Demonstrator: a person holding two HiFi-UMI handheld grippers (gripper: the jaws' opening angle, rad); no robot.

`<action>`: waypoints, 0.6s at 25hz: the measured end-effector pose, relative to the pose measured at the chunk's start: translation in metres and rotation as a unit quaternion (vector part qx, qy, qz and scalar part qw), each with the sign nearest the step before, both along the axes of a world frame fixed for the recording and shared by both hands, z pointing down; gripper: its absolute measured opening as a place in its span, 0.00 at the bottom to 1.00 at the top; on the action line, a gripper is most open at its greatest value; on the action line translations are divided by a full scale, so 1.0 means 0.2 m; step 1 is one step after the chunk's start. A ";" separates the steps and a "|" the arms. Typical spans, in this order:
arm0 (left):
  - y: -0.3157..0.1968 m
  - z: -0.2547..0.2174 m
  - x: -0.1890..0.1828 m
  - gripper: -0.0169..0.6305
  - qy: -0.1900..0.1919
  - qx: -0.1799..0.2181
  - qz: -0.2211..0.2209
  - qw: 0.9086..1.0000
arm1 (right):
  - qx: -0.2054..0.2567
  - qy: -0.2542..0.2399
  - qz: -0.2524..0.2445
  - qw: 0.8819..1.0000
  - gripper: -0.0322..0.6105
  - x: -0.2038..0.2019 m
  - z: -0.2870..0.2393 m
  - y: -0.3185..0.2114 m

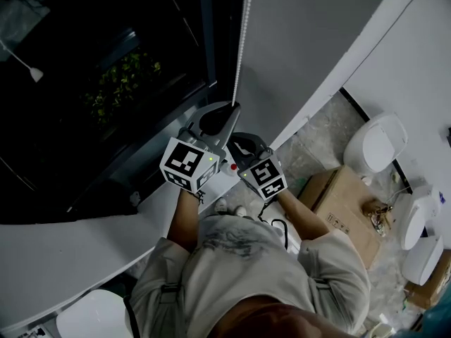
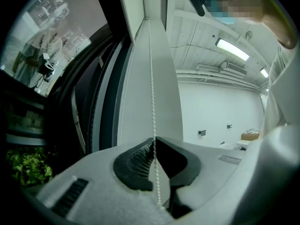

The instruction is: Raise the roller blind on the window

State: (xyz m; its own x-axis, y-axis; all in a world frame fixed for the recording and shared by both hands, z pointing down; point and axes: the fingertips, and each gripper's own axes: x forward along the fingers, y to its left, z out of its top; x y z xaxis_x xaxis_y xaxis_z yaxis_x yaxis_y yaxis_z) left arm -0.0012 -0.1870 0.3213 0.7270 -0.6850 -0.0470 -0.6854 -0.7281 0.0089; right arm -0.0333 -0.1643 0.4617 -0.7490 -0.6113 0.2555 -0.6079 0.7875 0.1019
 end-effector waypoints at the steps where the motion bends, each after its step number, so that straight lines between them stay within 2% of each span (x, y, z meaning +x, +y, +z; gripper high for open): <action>1: 0.00 0.01 0.00 0.06 0.000 -0.003 0.000 1.000 | -0.002 0.001 0.000 1.000 0.07 0.00 0.01 0.00; 15: 0.01 0.21 -0.01 0.06 0.002 -0.043 0.002 0.999 | -0.029 0.024 -0.004 0.999 0.07 0.00 0.18 0.02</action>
State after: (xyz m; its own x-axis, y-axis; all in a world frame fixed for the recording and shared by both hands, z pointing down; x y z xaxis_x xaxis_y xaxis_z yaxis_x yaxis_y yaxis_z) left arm -0.0037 -0.1860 0.3629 0.7300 -0.6834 0.0095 -0.6820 -0.7276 0.0740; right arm -0.0340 -0.1600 0.4987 -0.7398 -0.5886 0.3261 -0.5974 0.7975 0.0843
